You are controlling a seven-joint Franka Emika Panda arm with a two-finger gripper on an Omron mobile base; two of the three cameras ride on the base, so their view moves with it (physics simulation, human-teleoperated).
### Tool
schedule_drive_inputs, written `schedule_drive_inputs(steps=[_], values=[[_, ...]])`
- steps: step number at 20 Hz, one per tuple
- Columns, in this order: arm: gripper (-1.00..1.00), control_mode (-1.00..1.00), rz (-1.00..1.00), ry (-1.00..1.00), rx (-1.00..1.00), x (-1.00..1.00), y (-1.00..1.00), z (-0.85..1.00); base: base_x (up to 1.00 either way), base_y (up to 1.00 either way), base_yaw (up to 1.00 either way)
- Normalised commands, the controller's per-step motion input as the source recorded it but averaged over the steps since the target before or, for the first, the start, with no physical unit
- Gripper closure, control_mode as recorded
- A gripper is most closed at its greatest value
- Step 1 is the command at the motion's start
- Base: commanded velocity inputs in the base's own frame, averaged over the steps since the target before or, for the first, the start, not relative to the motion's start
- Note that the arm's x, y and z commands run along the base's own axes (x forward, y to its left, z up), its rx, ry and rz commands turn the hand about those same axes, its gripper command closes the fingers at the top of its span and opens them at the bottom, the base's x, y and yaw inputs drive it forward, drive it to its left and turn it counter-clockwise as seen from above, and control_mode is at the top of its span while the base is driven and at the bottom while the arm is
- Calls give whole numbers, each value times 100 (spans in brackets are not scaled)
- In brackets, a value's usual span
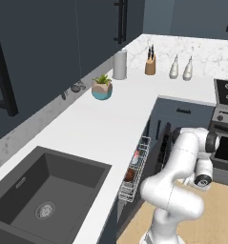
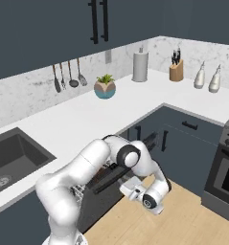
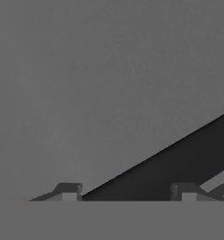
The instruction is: Pick up the cup and bowl from the counter, place them in the dishwasher, and close the dishwasher door.
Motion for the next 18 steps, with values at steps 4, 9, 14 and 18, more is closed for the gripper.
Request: schedule_drive_inputs(steps=[4, 9, 14, 18], values=[[-100, -100, 0, 0, -2, 89, 100, 7, 0, 0, 0], [-100, -100, 0, 0, -3, 90, 100, 0, 0, 0, 0], [-100, -100, 0, 0, -4, 82, 100, 0, 0, 0, 0], [-100, -100, 0, 0, -5, 74, 100, -5, 0, 0, 0]])
